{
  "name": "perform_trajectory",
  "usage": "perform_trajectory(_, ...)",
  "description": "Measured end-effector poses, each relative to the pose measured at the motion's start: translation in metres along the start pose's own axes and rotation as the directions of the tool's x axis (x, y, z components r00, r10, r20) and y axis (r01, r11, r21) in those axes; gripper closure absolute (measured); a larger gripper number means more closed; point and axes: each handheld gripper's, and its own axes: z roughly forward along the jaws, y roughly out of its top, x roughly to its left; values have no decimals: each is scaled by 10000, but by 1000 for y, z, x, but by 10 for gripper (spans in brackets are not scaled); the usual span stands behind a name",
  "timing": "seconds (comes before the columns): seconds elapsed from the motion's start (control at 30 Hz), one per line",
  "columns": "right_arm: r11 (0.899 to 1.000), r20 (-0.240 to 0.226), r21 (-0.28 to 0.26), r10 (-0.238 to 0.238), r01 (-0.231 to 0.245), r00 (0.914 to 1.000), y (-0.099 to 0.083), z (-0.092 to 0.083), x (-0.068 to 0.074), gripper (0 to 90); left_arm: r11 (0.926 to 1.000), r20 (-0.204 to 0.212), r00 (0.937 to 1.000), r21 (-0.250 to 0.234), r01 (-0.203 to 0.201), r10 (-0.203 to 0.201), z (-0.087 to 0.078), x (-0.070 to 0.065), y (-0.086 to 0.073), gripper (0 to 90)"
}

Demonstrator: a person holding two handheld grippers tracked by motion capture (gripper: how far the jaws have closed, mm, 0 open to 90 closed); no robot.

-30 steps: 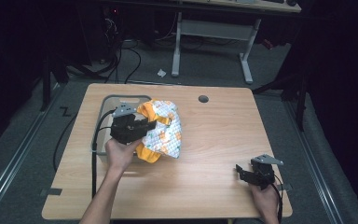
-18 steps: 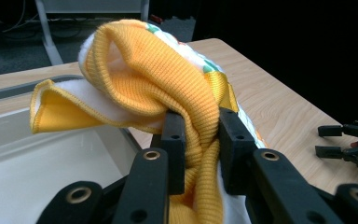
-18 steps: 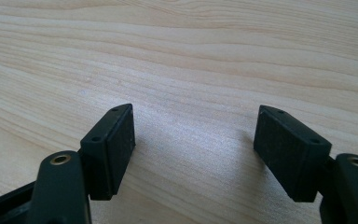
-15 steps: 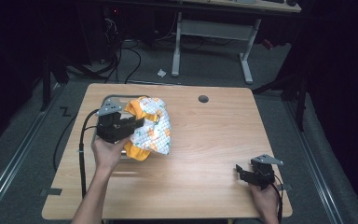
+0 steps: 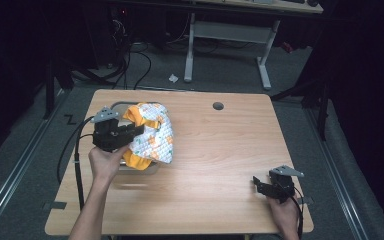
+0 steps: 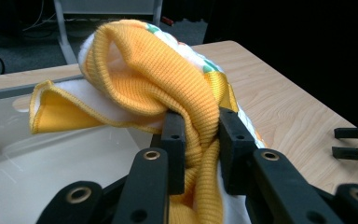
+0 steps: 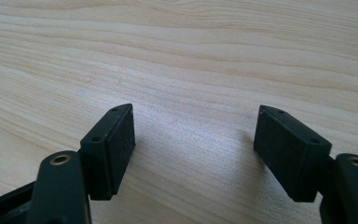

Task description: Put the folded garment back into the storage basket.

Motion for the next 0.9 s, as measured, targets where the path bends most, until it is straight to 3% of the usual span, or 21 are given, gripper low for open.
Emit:
perform_trajectory(0.47, 10000, 1, 2, 2, -2, 10000, 0, 0, 0, 295, 9998, -394, 9992, 170, 35, -28, -2, 15, -3, 750)
perform_trajectory(0.9, 10000, 15, 32, 35, -35, 10000, 0, 0, 0, 293, 9979, -605, 9981, 646, -69, 108, 10, 28, -6, 748)
